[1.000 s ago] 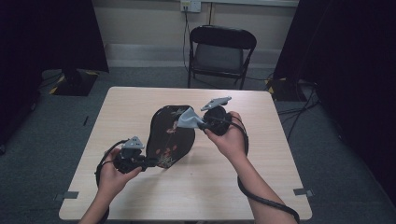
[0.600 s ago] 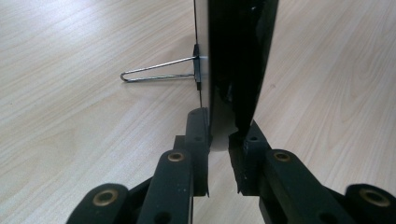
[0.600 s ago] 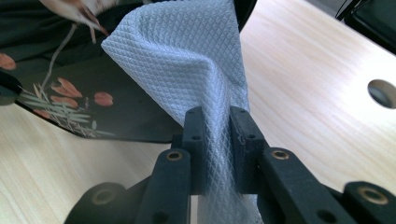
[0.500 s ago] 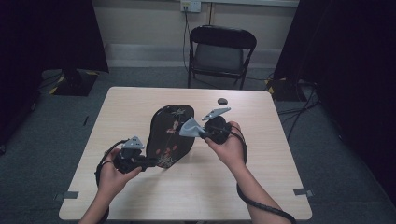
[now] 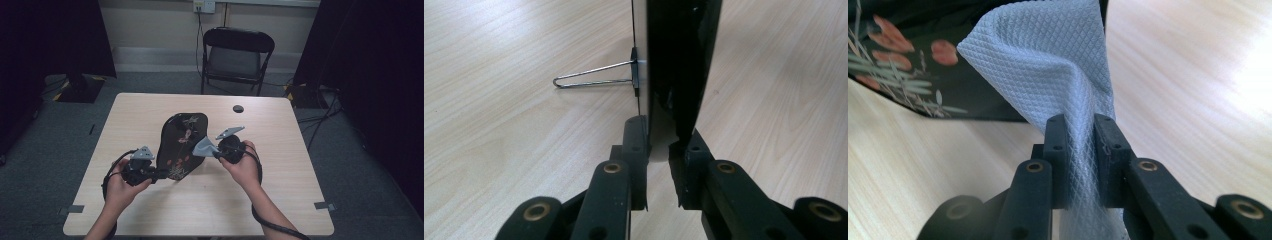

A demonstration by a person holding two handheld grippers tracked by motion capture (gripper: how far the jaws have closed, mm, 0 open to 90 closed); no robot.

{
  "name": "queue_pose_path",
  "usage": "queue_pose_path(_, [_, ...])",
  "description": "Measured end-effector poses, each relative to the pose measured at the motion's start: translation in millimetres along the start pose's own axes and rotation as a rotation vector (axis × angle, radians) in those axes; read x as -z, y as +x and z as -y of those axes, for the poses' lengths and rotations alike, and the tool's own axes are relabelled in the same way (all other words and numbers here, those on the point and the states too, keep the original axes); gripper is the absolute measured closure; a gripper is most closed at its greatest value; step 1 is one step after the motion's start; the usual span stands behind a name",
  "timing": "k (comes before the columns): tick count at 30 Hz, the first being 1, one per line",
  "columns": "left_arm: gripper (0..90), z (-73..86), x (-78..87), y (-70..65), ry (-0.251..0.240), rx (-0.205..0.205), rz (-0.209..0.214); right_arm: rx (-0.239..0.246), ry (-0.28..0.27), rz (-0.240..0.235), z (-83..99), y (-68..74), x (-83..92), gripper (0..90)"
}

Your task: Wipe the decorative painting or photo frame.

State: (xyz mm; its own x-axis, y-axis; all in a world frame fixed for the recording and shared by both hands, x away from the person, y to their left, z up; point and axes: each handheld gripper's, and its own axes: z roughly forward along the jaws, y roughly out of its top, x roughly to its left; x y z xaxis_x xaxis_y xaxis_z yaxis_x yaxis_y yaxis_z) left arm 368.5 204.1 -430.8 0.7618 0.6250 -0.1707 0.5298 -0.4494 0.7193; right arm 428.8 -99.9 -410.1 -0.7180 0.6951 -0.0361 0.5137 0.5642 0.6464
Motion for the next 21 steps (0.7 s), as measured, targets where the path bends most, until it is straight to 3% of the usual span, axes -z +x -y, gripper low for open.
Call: queue_pose_path(21, [78.6, -0.2, 0.1, -0.1, 0.002, -0.002, -0.001, -0.010, 0.098, -0.035, 35.5, 9.8, -37.4, 78.7])
